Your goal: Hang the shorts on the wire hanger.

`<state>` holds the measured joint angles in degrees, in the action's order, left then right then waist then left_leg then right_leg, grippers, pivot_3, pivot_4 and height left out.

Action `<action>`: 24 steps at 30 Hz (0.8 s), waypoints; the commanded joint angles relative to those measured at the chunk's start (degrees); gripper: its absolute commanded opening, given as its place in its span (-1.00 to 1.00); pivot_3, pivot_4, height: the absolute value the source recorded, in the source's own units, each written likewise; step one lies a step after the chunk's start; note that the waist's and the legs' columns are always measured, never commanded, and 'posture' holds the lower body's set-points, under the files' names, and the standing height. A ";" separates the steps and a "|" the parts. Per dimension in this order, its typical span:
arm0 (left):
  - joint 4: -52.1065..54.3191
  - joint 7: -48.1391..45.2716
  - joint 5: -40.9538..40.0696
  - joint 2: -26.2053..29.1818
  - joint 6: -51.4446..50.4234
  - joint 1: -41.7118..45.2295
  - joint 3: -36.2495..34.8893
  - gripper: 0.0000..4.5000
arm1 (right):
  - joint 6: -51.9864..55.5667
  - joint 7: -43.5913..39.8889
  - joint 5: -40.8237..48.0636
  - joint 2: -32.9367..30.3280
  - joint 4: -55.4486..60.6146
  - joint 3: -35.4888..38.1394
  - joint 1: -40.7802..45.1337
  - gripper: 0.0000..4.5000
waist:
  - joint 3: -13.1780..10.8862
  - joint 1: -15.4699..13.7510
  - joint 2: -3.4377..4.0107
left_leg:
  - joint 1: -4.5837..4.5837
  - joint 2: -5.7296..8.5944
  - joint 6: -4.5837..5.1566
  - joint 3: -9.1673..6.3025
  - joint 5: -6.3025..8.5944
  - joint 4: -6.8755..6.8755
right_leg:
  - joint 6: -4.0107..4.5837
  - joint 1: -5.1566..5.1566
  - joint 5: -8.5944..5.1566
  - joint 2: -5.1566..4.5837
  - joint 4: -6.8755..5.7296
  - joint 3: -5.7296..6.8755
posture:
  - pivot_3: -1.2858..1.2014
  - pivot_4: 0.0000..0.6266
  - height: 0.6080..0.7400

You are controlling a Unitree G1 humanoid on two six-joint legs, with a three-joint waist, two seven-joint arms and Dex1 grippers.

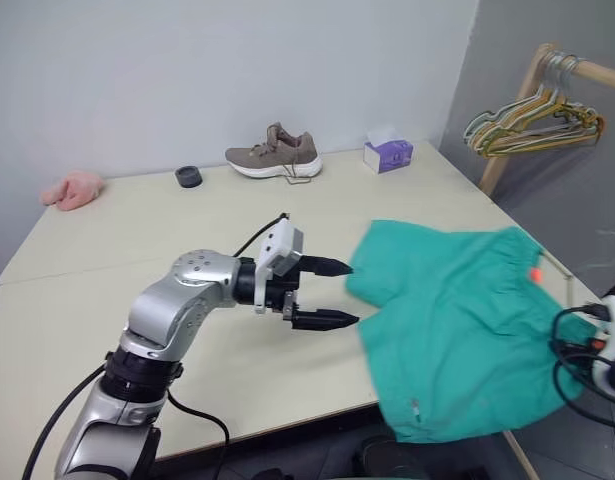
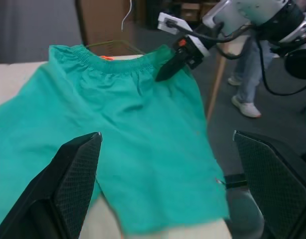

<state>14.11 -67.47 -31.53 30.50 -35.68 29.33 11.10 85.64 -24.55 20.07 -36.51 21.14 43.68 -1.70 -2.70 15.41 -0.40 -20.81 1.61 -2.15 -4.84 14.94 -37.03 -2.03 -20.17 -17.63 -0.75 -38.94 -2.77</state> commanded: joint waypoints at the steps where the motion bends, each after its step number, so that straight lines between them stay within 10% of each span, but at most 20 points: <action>1: 1.42 1.04 -0.10 -2.29 0.89 2.66 1.33 0.99 | -0.39 3.28 -3.55 -2.91 -1.37 7.08 0.31 -1.00 | 0.00 0.97 0.00 | -0.01 0.00 0.00 0.05 0.00 0.01 | -0.01 0.00 -0.01 0.00 0.00 -0.01 | -0.33 -1.00 1.00; 10: -3.92 4.62 4.92 -8.68 5.18 8.42 4.49 0.99 | -8.10 5.20 -7.58 -9.38 -1.12 9.35 -1.74 -1.00 | -0.01 6.20 0.15 | 0.00 -0.08 0.15 0.35 0.12 0.11 | -0.08 0.10 -0.09 0.15 0.13 -0.04 | -0.36 -0.97 1.00; 24: -5.34 9.35 7.00 -16.81 7.14 12.87 5.92 0.99 | -12.16 7.92 -8.95 -21.09 -15.43 3.30 18.98 -1.00 | -0.30 9.77 -0.01 | 0.02 -0.15 0.37 0.51 0.31 0.14 | -0.14 0.26 -0.19 0.22 0.49 -0.10 | -0.35 -0.85 1.00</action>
<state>7.22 -58.94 -24.24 13.99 -28.59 40.86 17.77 75.44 -17.50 12.27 -55.84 7.27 46.11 15.51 -3.00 25.18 -0.41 -20.80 1.45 -1.78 -4.34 15.25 -36.89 -2.17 -19.91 -17.82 -0.53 -38.42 -2.89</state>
